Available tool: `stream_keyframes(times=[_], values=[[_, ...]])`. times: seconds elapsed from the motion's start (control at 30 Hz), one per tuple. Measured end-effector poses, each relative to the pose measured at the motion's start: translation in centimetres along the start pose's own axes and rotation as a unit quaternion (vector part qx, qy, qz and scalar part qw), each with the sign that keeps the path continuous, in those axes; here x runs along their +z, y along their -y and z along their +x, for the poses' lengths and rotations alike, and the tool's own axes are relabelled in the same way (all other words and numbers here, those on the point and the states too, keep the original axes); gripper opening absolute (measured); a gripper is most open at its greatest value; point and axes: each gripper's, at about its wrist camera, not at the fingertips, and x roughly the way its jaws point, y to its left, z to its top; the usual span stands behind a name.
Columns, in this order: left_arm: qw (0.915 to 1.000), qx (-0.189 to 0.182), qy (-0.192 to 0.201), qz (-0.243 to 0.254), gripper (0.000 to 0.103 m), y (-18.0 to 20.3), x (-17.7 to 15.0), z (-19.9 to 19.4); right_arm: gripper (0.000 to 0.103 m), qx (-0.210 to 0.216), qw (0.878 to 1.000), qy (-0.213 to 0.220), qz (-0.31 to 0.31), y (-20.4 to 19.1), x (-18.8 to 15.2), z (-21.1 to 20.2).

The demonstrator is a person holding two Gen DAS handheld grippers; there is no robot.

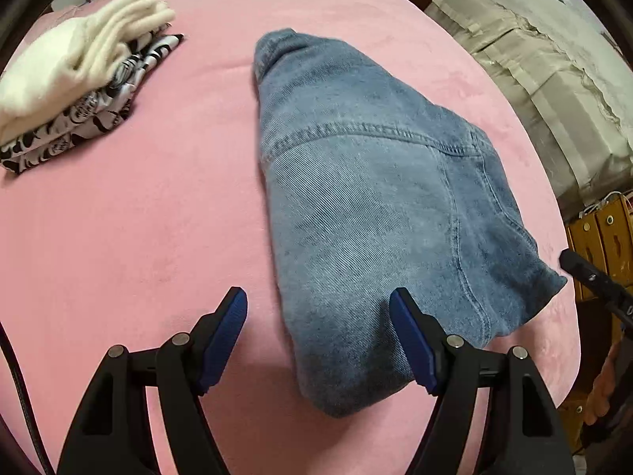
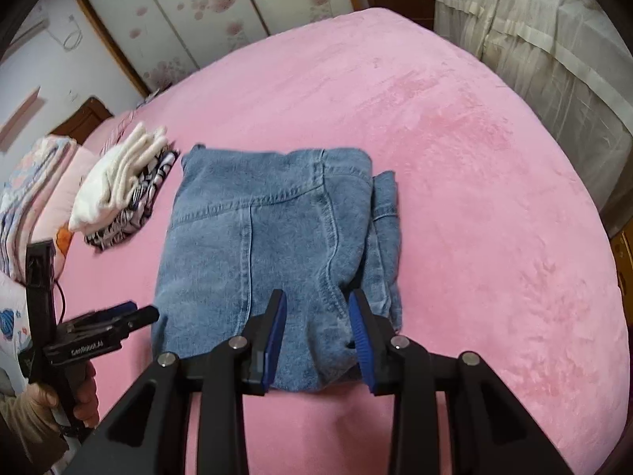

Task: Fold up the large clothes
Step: 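Open the left gripper and lift it off the folded side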

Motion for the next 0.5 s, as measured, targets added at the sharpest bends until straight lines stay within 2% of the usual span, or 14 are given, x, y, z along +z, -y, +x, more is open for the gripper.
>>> stream_keyframes(times=[0.2,0.27,0.33,0.43,0.5], values=[[0.9997,-0.008,-0.02,0.01,0.073,0.8,-0.3,1.4,0.033,-0.026,0.997,-0.06,-0.028,0.4,-0.5,4.3],[0.9997,-0.008,-0.02,0.015,0.073,0.9,-0.1,1.5,0.015,-0.032,0.996,-0.072,-0.036,0.7,-0.7,5.1],[0.9996,-0.006,-0.019,0.022,0.073,1.0,0.0,1.3,0.011,-0.025,0.997,-0.064,-0.029,1.0,-0.8,4.4],[0.9994,-0.007,-0.011,0.032,0.073,1.1,-0.3,0.8,0.01,-0.003,1.0,-0.02,0.003,1.9,-1.6,1.4],[0.9993,-0.011,-0.015,0.033,0.073,1.1,-0.8,1.0,0.01,-0.006,0.999,-0.02,0.03,2.9,-3.1,0.9]])
